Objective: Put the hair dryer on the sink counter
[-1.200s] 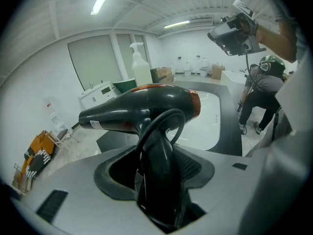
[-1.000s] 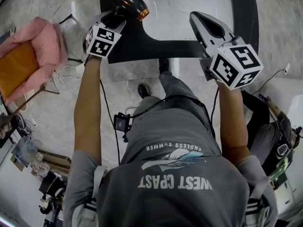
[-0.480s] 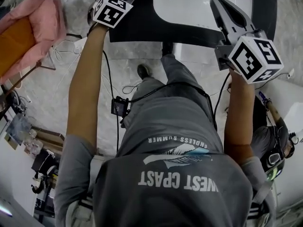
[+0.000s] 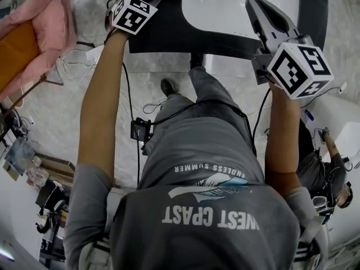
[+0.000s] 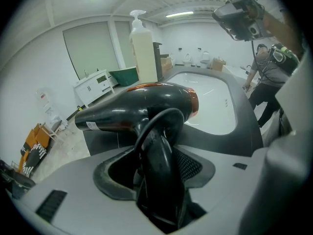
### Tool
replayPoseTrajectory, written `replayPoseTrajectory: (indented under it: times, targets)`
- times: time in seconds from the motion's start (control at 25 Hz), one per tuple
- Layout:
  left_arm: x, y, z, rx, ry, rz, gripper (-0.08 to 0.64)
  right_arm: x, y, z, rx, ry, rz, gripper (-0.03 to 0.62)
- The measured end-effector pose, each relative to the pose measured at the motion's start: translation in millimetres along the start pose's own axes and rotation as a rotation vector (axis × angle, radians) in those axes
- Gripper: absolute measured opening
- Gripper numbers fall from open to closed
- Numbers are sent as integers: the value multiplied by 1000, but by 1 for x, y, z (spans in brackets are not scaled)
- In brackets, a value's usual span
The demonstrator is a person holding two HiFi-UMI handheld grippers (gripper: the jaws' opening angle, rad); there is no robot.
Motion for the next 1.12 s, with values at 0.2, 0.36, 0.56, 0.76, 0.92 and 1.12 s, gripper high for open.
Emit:
replayPoseTrajectory:
  times: [0.2, 0.36, 0.56, 0.76, 0.92, 1.12]
  targets:
    - [-3, 1, 3, -13, -11, -28, 250, -8, 8, 4, 4, 4, 5, 28]
    - [-8, -1, 0, -12, -12, -28, 272, -5, 6, 8, 8, 0, -1, 28]
    - [-9, 0, -7, 14, -38, -37, 324, 4, 6, 7, 7, -18, -8, 28]
    - [0, 3, -15, 52, -56, -94, 336, 16, 4, 13, 11, -34, -20, 28]
    - [5, 10, -19, 61, -62, -149, 345, 22, 2, 20, 18, -39, -30, 28]
    - [29, 26, -17, 35, -46, -194, 345, 30, 7, 30, 31, -37, -42, 28]
Point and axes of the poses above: the fingertips, and each gripper's own axes: x backward along the fingers, z to its left, y out of its top, the point moved 1 cm from there along x, backward along the fingers, and after that the axes turned 8 degrees about x, right-handed, at the moved point
